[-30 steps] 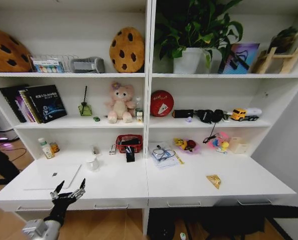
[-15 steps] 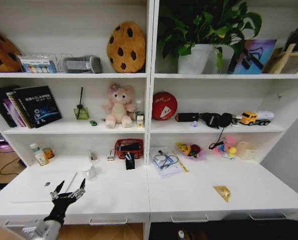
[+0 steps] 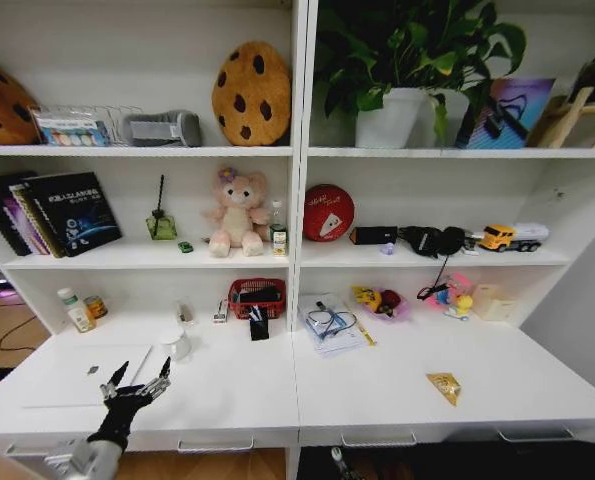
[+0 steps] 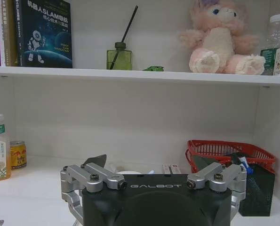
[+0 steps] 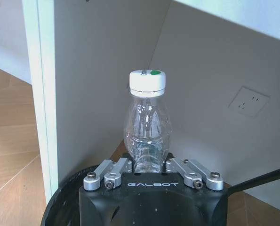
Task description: Organize the objects on the table.
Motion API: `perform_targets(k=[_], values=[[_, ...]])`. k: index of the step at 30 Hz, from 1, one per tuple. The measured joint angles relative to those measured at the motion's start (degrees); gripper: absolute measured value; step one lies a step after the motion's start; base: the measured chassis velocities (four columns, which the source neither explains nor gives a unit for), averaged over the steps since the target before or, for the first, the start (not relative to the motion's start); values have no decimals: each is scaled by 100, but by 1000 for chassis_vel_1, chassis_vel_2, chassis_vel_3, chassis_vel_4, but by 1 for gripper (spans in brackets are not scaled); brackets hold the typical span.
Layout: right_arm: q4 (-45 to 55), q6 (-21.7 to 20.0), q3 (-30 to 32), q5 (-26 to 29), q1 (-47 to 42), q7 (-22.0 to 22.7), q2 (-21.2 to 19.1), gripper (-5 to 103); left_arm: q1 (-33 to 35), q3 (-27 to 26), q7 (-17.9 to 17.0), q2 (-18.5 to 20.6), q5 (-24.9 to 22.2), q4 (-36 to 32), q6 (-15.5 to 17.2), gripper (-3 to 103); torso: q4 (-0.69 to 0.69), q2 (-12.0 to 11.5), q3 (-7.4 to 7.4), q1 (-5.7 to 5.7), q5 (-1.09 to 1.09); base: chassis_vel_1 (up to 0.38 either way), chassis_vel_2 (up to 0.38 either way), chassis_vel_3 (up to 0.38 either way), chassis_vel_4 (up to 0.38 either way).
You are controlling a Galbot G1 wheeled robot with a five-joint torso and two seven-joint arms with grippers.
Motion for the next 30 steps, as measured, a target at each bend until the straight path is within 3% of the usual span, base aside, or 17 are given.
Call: perform_targets(k=[2,3,4,7,8,9,11,14,16,17,19,20,23,24,26,27,30], values=[[-9,-19,3,-8,19,19,21,27,0,0,0,0,0,0,0,100,0,0,0,0,0,0,0,0,0],[-28,-38,4,-11,41,34,30,37,0,0,0,0,0,0,0,100,-1,0,0,0,1,0,0,0,0],[-28,-38,4,-11,41,34,30,37,0,0,0,0,0,0,0,100,-1,0,0,0,1,0,0,0,0],[-86,-66,-6,-21,81,100,36,59,0,0,0,0,0,0,0,100,-1,0,0,0,0,0,0,0,0],[-86,-66,-6,-21,81,100,36,59,0,0,0,0,0,0,0,100,-1,0,0,0,0,0,0,0,0],[-77,-88,-6,-21,92,112,53,70,0,0,0,0,0,0,0,100,-1,0,0,0,0,0,0,0,0],[-25,-171,-6,-2,98,131,62,80,0,0,0,0,0,0,0,100,0,0,0,0,0,0,0,0,0],[90,-326,-7,91,62,134,62,86,0,0,0,0,0,0,0,100,0,0,0,0,0,0,0,0,0],[413,-821,-10,474,-127,76,73,96,0,0,0,0,0,0,0,100,0,0,0,0,0,0,0,0,0],[413,-821,-10,474,-127,76,73,96,0,0,0,0,0,0,0,100,0,0,0,0,0,0,0,0,0],[772,-1489,-13,932,-383,-87,78,99,0,0,0,0,0,0,0,100,-1,0,0,0,1,0,0,0,0],[772,-1489,-13,932,-383,-87,78,99,0,0,0,0,0,0,0,100,-1,0,0,0,1,0,0,0,0],[1195,-2343,-28,1524,-784,-43,6,100,0,1,0,0,0,0,0,100,-1,0,-1,0,3,0,0,0,0],[1195,-2343,-28,1524,-784,-43,6,100,0,1,0,0,0,0,0,100,-1,0,-1,0,3,0,0,0,0],[2015,-3078,-31,2041,-1291,50,-166,100,0,0,0,0,0,0,0,100,0,0,-1,0,1,0,0,0,0],[2015,-3078,-31,2041,-1291,50,-166,100,0,0,0,0,0,0,0,100,0,0,-1,0,1,0,0,0,0],[3486,-3743,22,2434,-2256,189,-509,100,0,1,0,0,0,0,0,100,-1,0,-1,0,0,0,0,0,0]])
